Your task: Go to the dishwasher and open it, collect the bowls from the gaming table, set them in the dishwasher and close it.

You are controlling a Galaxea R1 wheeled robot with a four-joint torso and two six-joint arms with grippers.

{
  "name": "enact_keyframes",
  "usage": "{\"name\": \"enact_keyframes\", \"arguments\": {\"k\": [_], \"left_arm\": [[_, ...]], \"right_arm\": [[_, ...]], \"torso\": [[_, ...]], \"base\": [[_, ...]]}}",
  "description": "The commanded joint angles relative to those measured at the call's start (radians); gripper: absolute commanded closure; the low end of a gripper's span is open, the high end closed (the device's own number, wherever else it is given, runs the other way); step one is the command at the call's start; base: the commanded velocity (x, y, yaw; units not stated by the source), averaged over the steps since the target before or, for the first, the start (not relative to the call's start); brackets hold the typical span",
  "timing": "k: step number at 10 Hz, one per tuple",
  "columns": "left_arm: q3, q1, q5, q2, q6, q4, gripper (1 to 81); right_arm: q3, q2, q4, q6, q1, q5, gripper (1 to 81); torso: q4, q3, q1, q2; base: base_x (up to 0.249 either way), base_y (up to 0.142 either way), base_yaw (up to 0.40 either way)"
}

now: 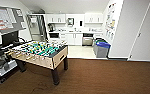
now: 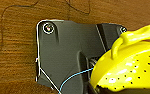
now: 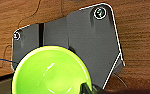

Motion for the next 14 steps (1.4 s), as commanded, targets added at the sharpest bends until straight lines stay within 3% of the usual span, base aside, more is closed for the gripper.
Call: {"name": "enact_keyframes", "arguments": {"k": [1, 9, 14], "left_arm": [[0.006, -0.035, 0.036, -0.026, 0.002, 0.014, 81.1], [0.006, -0.035, 0.036, -0.023, 0.002, 0.014, 81.1], [0.006, -0.035, 0.036, -0.026, 0.002, 0.014, 81.1]], "right_arm": [[-0.003, -0.014, -0.009, -0.001, 0.04, -0.04, 81.1], [-0.003, -0.016, -0.009, -0.001, 0.039, -0.04, 81.1], [-0.003, -0.013, -0.01, -0.001, 0.042, -0.04, 81.1]], "torso": [[0.0, 0.0, 0.0, 0.0], [0.0, 0.0, 0.0, 0.0], [0.0, 0.0, 0.0, 0.0]], "base": [[0.112, -0.069, 0.0], [0.112, -0.068, 0.0], [0.112, 0.0, 0.0]]}}
